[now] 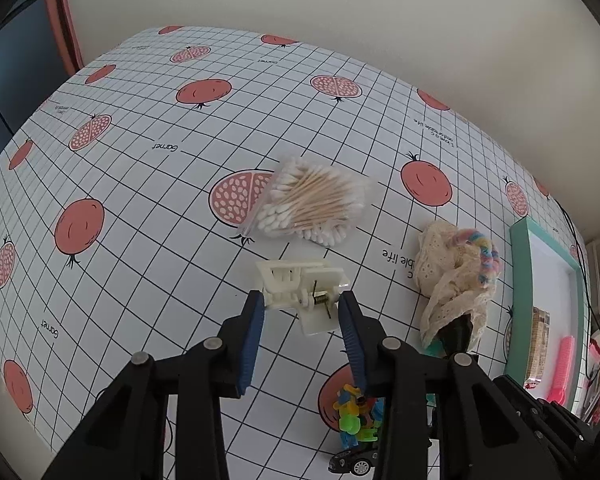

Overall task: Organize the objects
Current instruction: 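Grasp the black toy figure with the right tool while the left tool holds the white clip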

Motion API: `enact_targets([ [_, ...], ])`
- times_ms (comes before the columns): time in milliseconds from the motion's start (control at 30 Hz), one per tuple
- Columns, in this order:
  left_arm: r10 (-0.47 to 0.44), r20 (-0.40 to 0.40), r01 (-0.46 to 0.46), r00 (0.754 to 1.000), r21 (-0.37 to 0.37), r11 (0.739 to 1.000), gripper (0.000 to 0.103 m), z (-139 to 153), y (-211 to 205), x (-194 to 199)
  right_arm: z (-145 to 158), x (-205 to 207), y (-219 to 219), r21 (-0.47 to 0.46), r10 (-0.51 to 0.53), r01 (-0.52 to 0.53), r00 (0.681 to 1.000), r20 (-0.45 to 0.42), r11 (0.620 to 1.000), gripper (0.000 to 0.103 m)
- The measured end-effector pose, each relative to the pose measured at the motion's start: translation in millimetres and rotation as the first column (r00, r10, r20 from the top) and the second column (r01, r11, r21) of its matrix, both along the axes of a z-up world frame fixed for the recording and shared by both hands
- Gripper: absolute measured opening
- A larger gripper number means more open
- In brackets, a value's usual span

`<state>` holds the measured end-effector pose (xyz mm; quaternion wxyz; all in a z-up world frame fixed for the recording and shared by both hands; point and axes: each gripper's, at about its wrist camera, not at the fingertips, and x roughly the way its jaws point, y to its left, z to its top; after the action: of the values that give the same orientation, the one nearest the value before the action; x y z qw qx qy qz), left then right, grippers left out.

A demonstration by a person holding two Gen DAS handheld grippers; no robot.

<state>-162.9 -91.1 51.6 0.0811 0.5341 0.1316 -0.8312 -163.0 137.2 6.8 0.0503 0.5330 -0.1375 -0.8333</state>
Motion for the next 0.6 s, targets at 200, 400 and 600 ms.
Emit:
enact_targets([
  [200, 0.022, -0.006, -0.022, 1.000, 0.045, 0.999, 0.039, 2.0, -7.6, 2.2, -3.4, -1.8, -4.6, 0.014, 0.006, -0.006, 1.000, 0.013, 1.000, 0.027],
  [400, 0.040, -0.030, -0.038, 0.999, 0.089, 0.995, 0.039, 11.1, -14.6, 4.5, -9.2, -3.2, -10.3, 0.017, 0.018, -0.019, 1.000, 0.022, 1.000, 0.046],
  [600, 0.046, -0.051, -0.041, 0.998, 0.096, 0.995, 0.039, 18.8, -16.7, 6.2, -19.3, -4.2, -19.0, 0.036, 0.046, -0.048, 0.998, 0.053, 0.998, 0.053],
])
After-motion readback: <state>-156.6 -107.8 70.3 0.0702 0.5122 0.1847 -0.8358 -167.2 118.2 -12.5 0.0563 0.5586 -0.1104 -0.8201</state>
